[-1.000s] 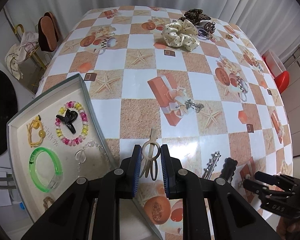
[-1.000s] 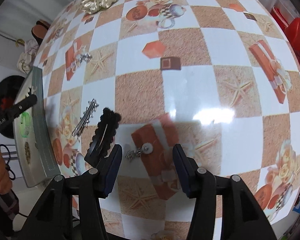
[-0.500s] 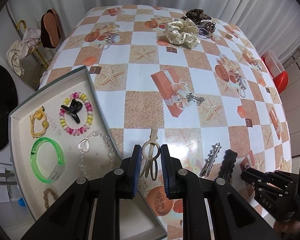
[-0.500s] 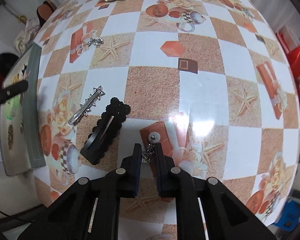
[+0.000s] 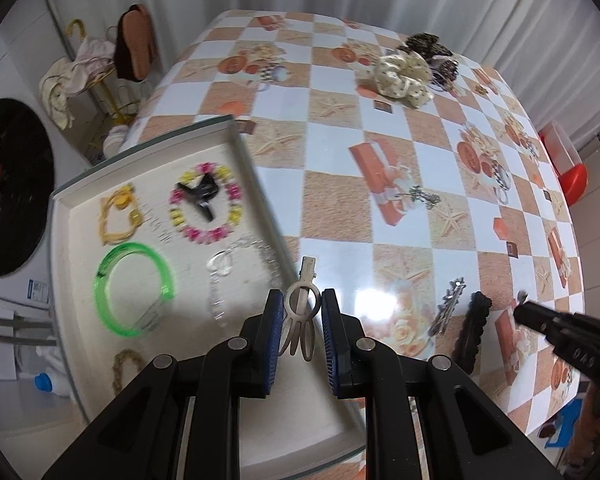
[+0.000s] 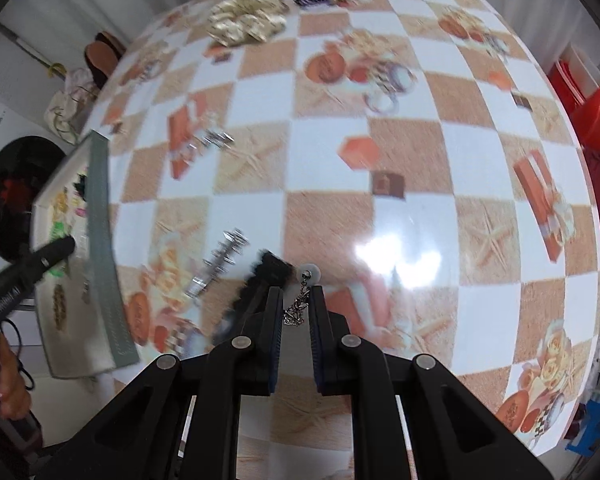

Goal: Organize jewelry
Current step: 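Carry the bunny-ear clip with the left tool while the right tool carries the charm to the tray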

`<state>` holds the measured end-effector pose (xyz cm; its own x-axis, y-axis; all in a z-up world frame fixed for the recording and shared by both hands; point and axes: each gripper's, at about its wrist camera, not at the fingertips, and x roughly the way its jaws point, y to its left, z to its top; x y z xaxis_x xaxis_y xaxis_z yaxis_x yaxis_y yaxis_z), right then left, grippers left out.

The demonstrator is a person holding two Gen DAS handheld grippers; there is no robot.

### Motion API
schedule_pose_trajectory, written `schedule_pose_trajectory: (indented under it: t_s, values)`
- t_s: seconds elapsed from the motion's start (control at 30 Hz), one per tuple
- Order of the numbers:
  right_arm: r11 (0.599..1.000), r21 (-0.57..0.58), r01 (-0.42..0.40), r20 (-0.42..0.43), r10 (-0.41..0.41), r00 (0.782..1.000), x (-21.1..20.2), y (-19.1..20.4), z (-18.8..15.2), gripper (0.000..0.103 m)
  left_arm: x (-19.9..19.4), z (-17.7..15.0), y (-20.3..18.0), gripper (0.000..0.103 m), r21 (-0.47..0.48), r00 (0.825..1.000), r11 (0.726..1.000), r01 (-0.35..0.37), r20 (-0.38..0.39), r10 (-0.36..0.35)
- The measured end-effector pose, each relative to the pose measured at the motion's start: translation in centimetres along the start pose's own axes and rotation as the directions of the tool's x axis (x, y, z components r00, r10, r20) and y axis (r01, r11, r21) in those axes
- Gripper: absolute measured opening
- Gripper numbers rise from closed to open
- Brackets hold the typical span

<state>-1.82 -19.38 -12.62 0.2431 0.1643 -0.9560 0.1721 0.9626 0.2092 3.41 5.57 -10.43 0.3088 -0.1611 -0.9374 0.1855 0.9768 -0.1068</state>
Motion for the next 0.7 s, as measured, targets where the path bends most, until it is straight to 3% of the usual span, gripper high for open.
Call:
schedule_pose_trajectory:
  t_s: [0.33,0.7]
  values:
    - [0.987,-0.123,-0.106,0.052,0.113,0.992,-1.1,7.0,2.7,0.014,-2.2,-2.8,5.0,0.024,-0.116,0.998,0.992,-0.055,0.006,0.057]
    - [0.930,-0.296,-0.217,-0.016,0.222,0.975,0.7,15.6,2.2,0.014,-3.1,-7.7,9.9,0.024,-0.251,0.993,0.961,-0.119,-0.037,0.114]
